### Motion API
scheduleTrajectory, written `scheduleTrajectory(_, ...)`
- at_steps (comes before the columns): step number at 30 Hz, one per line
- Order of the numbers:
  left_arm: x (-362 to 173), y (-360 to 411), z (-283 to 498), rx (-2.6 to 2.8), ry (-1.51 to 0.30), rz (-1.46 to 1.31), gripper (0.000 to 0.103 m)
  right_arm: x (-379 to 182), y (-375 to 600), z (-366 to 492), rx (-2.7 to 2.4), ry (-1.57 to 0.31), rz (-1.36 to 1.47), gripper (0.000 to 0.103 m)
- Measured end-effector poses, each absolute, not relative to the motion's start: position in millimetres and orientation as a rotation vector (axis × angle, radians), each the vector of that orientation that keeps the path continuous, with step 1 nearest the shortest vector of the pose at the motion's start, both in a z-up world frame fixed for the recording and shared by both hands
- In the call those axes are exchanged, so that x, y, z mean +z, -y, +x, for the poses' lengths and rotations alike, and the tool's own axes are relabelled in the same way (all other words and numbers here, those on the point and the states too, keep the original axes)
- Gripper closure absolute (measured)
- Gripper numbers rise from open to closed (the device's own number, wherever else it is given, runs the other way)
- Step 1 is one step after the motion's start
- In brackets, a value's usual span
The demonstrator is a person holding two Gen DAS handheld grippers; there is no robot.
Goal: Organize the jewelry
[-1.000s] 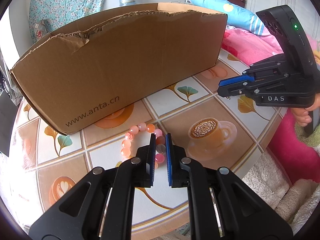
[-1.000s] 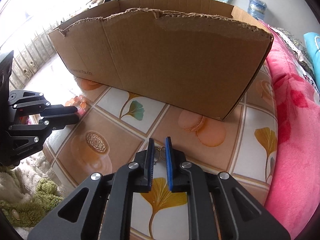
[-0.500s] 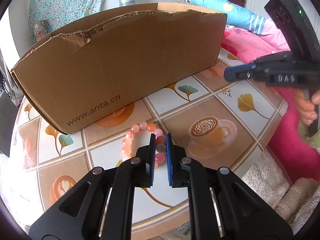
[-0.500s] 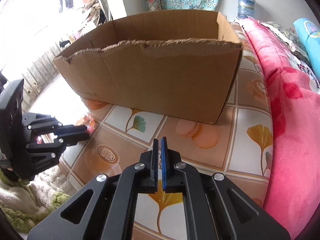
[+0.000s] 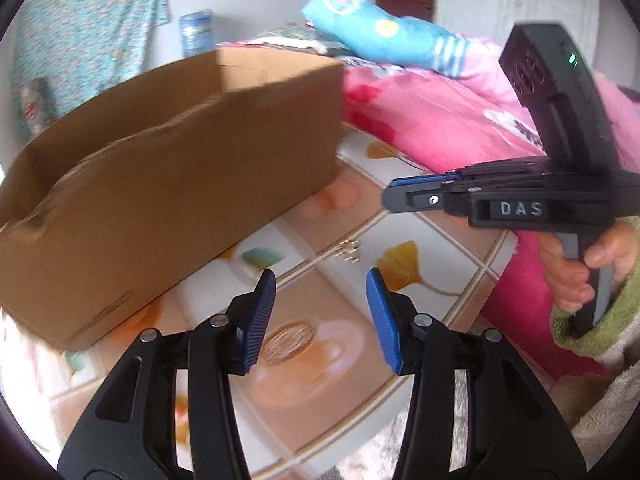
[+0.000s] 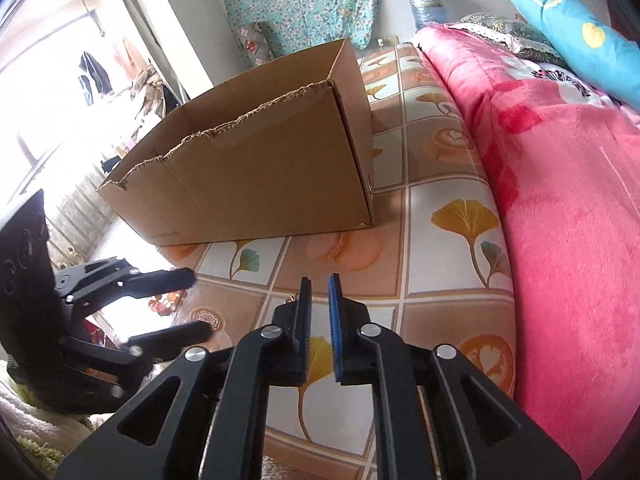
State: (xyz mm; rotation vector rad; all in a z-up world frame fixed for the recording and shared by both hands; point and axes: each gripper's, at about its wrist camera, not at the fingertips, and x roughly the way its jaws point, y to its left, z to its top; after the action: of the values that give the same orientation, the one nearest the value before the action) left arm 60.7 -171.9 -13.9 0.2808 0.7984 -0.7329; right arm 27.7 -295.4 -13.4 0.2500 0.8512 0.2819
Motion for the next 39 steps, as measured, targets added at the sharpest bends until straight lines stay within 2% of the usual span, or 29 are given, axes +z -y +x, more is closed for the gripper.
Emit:
scheduleTrajectory(1, -18.3, 184.5, 64.6, -0.752, -0.807, 0.305, 0.067, -14.6, 297.6, 26.9, 0.289, -0.849, 0.259, 0.085)
scheduleTrajectory(6, -37.0, 221.1, 80.7, -0.771, -0.855, 0.386, 0.079, -18.9, 301.8, 21.8, 0.312, -0.837, 0.254, 0.084)
scheduleTrajectory(12, -41.5, 231.7, 88.3, -0.774, -0.859, 0.425, 0.081, -18.0, 304.8, 23.0, 0.353, -0.809, 0.264, 0.084)
scheduleTrajectory(16, -40.2, 232.7, 90.1, -0.797, -0.864, 0.451, 0.092, -17.0, 307.6, 23.4, 0.359, -0.794, 0.271, 0.084)
scheduleTrajectory(22, -39.0, 234.3, 90.4, -0.799, -0.870, 0.462, 0.093, -16.2, 313.3, 21.8, 0.356, -0.779, 0.296, 0.084)
scheduleTrajectory(23, -38.6, 234.1, 89.4, -0.801, -0.865, 0.469, 0.103, -16.5, 313.9, 22.1, 0.353, -0.780, 0.297, 0.084)
scheduleTrajectory(32, -29.9, 227.7, 86.0, -0.811, -0.839, 0.442, 0.102, -15.4, 315.9, 22.4, 0.356, -0.780, 0.310, 0.084)
scheduleTrajectory(35, -28.9, 229.6, 88.2, -0.801, -0.848, 0.445, 0.083, -15.9, 315.4, 22.9, 0.353, -0.779, 0.306, 0.084)
scheduleTrajectory(39, -38.6, 236.1, 91.8, -0.798, -0.886, 0.443, 0.083, -17.0, 316.7, 22.7, 0.347, -0.777, 0.311, 0.084)
